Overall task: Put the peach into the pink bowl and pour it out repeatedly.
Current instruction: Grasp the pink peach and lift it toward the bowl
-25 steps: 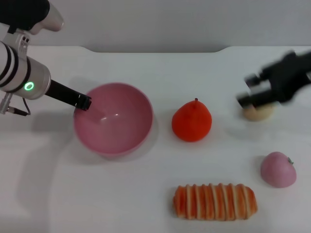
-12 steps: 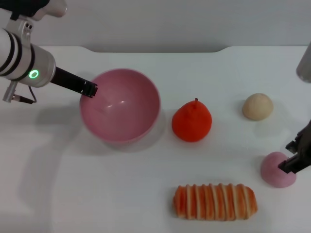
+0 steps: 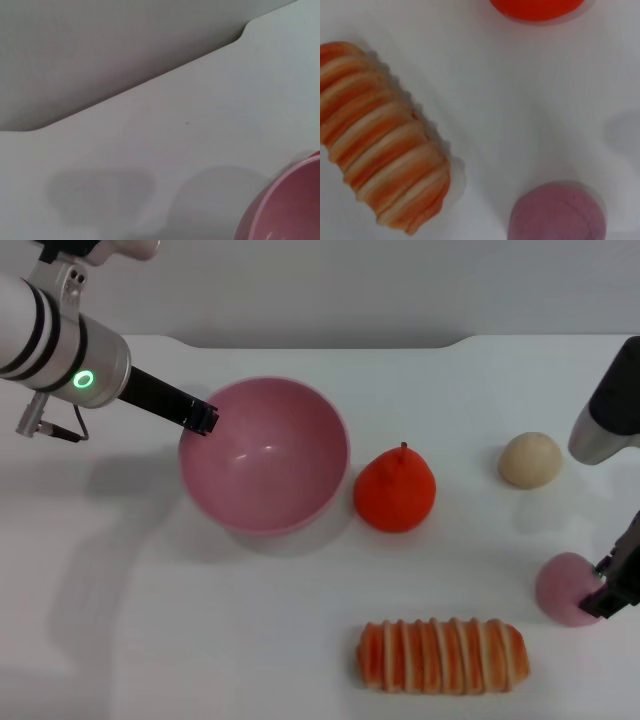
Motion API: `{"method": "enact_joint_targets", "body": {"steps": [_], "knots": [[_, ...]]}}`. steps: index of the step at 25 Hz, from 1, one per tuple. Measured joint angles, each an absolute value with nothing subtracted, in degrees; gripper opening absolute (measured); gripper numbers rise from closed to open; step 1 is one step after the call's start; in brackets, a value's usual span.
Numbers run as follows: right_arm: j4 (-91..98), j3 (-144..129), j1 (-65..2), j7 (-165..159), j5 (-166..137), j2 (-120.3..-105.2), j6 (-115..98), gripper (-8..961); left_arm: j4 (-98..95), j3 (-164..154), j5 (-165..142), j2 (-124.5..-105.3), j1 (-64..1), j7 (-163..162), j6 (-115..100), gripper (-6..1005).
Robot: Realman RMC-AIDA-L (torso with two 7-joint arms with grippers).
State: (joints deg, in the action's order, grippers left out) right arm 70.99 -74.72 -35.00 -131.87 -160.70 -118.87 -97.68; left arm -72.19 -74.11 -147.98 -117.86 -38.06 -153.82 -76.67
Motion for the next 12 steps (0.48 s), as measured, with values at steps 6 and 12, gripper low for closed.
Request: {"method": "enact_joint_targets", "body": {"steps": [6,12], "knots": [[70.0,-77.5,-35.2,-131.9,-160.5,-118.99,-94.9,440,-72.3,-74.3,-147.5,-117.93,-38.2,-153.9,-77.2,39],[70.2,-80.2,-35.2,-131.9,-160.4,-119.01,-93.7,419,-72.0,-74.7,-147.4,-117.95,-37.6,-153.8,-77.3,39]]}}
